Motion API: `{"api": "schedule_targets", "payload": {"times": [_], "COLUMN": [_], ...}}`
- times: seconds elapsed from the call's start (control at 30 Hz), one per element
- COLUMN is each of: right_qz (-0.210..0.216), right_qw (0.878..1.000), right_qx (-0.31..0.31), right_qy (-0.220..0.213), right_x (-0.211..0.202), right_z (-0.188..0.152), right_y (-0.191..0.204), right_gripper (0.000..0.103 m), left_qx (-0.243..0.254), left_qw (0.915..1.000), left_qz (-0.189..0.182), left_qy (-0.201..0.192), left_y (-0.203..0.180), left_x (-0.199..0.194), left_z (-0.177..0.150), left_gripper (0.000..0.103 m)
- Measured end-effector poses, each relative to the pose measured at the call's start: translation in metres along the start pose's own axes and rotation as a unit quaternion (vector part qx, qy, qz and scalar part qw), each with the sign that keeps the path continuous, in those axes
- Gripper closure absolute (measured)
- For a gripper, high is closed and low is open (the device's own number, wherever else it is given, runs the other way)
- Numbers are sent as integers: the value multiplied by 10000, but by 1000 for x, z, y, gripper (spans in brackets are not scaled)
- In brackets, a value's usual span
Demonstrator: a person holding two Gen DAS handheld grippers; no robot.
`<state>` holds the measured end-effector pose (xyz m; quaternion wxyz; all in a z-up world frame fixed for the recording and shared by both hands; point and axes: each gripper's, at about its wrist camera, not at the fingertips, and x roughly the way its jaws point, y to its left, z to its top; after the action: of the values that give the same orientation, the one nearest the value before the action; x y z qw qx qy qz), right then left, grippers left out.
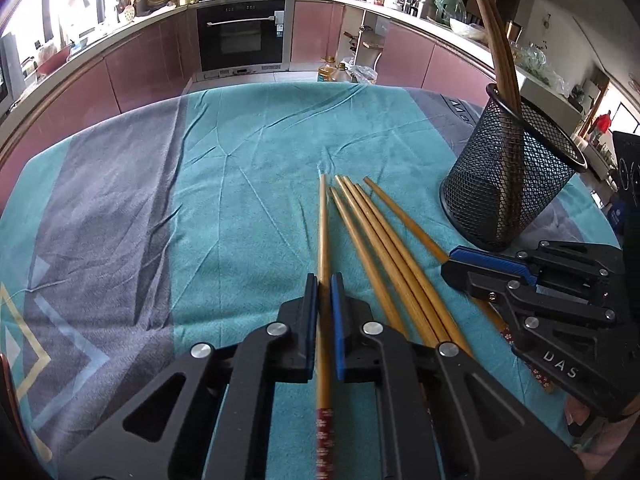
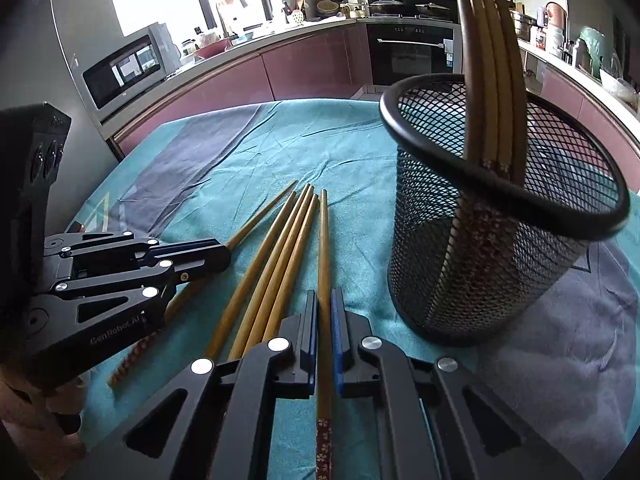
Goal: Organize utensils
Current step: 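Grasp a third chopstick from the row with the right tool, then lift the held chopsticks upright over the mesh cup with both tools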
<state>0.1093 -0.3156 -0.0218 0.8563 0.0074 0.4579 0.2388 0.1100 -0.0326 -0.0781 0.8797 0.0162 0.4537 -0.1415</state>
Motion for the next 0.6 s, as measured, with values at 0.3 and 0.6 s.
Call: {"api": "schedule_targets", "payload": {"times": [0.3, 0.6], "right_qz": [191, 363], "right_qw": [9995, 9972], "right_qx": [-57, -115], "right_qy": [-237, -644], "right_x": [-22, -61], "right_z": [-3, -2], "right_y": [3, 3], "right_gripper": [97, 97], "left_qx": [-26, -3], "left_qw": [9996, 9962], "left_qz": [-194, -707], "left_qy": [-185, -503], "left_y": [1, -3], "left_x": [-24, -66], "left_z": [-4, -1], "left_gripper": [96, 96]}}
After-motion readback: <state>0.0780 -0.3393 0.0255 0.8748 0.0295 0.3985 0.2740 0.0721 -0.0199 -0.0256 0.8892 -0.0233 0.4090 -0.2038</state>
